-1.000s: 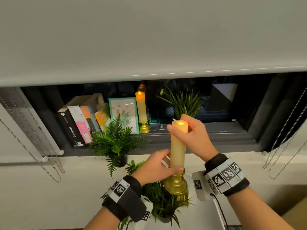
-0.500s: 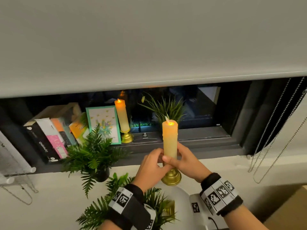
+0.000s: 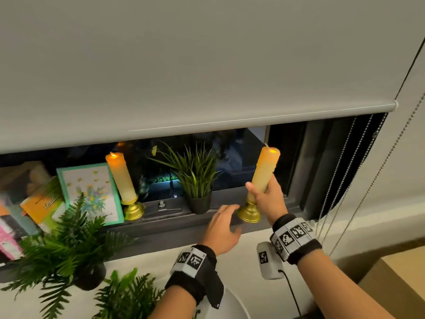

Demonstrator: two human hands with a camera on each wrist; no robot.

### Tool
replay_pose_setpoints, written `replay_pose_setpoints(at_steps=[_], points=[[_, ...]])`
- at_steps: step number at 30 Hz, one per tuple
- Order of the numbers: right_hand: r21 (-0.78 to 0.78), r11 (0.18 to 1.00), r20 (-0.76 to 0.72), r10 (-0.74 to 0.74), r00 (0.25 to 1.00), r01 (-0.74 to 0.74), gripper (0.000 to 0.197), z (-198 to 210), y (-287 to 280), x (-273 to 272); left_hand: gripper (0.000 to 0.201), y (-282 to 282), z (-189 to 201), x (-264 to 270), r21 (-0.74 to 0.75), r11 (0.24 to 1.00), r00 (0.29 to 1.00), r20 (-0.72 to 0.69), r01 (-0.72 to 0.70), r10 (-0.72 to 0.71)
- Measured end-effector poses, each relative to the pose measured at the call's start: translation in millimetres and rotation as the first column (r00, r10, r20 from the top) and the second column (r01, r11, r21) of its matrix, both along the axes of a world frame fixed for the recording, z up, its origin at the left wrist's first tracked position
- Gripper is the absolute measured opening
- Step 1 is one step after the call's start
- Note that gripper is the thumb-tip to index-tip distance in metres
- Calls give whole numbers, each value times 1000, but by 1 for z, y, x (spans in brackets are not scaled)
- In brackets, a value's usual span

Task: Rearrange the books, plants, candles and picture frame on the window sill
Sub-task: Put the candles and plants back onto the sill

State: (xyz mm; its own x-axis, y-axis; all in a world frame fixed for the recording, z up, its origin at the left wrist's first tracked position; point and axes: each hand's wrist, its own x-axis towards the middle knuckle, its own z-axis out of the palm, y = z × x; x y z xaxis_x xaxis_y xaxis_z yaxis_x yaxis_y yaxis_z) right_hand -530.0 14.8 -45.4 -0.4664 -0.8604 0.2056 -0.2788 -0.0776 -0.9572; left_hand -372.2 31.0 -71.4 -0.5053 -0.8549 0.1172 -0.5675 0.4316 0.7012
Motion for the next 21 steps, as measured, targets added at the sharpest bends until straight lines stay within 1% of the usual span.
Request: replay_pose_setpoints(at_steps=[2,4,8,11,15,21], points=[[-4,997,-75,-76,994,76,43,4,-15,-16,61,-11,-7,-8,-6,1000,992,123,-7,8],[-8,993,-115,-114,987,114,43,6,-28,-31,66,-22,-12,-13,-15,999,972,231,-42,44],[43,989,-167,-130,977,139,46,3,-50,-50,71,-36,-17,-19,-71,996,930,362,-49,71],[97,984,-169,-129,977,147,50,-4,-63,-62,71,-46,-23,-22,-77,996,915,395,-52,78],[129,978,-154,-144,978,164,58,-11,-77,-72,70,-52,-33,-22,-43,997,914,398,-66,78],[132,974,-168,-163,972,186,58,-14,-91,-78,65,-55,-47,-16,6,997,922,381,-77,69]])
